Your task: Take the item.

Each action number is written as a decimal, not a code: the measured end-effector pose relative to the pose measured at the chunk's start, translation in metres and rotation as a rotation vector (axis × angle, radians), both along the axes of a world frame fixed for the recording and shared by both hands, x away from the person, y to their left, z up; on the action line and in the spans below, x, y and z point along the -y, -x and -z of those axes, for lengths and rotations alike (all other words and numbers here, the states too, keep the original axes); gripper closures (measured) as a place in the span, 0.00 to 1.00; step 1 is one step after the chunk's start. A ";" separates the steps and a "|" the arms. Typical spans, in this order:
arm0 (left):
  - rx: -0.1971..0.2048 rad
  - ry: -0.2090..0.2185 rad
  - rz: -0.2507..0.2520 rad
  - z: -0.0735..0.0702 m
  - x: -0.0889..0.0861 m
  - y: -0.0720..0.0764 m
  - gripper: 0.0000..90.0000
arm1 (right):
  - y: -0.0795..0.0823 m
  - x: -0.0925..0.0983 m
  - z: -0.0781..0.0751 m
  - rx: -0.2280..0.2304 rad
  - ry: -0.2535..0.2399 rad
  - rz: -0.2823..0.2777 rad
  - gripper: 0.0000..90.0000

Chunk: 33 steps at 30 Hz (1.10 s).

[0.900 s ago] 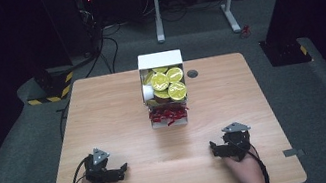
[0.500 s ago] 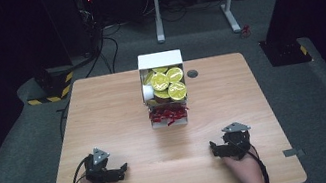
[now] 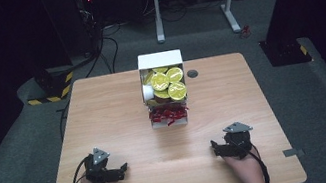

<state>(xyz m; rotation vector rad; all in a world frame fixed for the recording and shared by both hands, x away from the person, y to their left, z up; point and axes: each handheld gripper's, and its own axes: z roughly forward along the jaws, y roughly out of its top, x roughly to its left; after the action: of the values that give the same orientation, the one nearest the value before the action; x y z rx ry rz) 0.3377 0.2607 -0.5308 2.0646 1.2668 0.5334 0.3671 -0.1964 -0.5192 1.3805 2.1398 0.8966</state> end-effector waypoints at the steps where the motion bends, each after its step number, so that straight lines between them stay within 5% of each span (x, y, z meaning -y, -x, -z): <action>1: 0.001 0.000 0.000 0.000 0.000 0.000 0.00 | 0.002 0.001 -0.003 0.020 -0.003 -0.001 0.15; 14: -0.001 0.003 -0.003 0.000 0.000 0.000 0.00 | 0.006 0.002 -0.023 0.093 -0.048 -0.006 0.14; 33: 0.003 -0.002 0.005 0.000 0.000 -0.001 0.00 | 0.011 -0.019 -0.069 0.177 -0.076 -0.110 0.21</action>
<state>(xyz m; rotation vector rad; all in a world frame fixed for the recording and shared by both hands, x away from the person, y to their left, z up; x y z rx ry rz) 0.3385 0.2608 -0.5308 2.0673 1.2591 0.5354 0.3559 -0.1772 -0.4504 1.1795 2.0816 1.1102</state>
